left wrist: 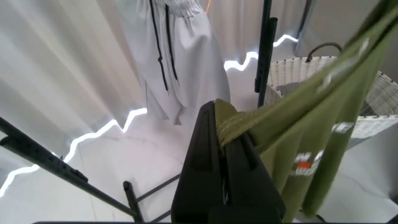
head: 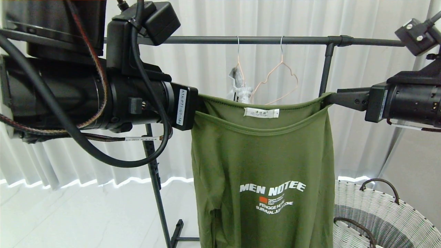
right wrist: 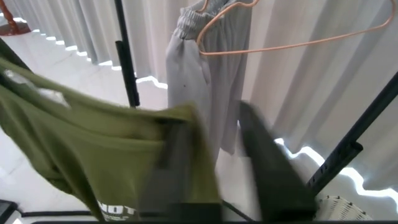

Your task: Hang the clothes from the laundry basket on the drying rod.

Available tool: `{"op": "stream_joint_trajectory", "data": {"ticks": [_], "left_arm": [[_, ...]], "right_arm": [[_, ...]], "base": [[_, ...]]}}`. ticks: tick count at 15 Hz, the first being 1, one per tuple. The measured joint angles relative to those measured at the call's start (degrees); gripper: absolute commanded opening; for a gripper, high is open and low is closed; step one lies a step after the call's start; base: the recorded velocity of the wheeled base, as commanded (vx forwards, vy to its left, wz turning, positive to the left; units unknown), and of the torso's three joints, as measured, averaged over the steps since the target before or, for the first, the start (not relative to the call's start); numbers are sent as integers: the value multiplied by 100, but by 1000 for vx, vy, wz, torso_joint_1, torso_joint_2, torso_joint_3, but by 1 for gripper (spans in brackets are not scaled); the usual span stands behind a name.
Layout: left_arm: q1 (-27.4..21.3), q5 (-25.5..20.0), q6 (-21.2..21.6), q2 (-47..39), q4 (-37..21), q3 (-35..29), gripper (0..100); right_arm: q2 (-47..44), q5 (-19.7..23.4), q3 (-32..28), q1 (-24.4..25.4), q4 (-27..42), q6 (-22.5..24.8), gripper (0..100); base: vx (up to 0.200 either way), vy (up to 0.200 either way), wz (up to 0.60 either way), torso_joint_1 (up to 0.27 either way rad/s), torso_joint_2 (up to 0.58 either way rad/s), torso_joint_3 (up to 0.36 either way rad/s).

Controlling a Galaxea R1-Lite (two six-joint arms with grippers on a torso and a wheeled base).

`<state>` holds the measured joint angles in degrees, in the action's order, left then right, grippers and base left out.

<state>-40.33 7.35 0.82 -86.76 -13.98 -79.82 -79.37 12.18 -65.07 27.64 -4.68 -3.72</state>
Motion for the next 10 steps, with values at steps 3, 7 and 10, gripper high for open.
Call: {"op": "stream_joint_trajectory", "data": {"ticks": [3,7,10], "left_arm": [[238,96,60,-15,2,28,0],[621,283,118,-91,6,152,0],[642,294,123,-28,11,323,0]], "right_arm": [[283,-28,419,-22,4,5,100],[1085,130,1158,54,99,-16,100],[1447,57,1456,-243,201,-16,100]], "base": [[0,0,0,0,0,0],[0,0,0,0,0,0],[0,0,0,0,0,0]]}}
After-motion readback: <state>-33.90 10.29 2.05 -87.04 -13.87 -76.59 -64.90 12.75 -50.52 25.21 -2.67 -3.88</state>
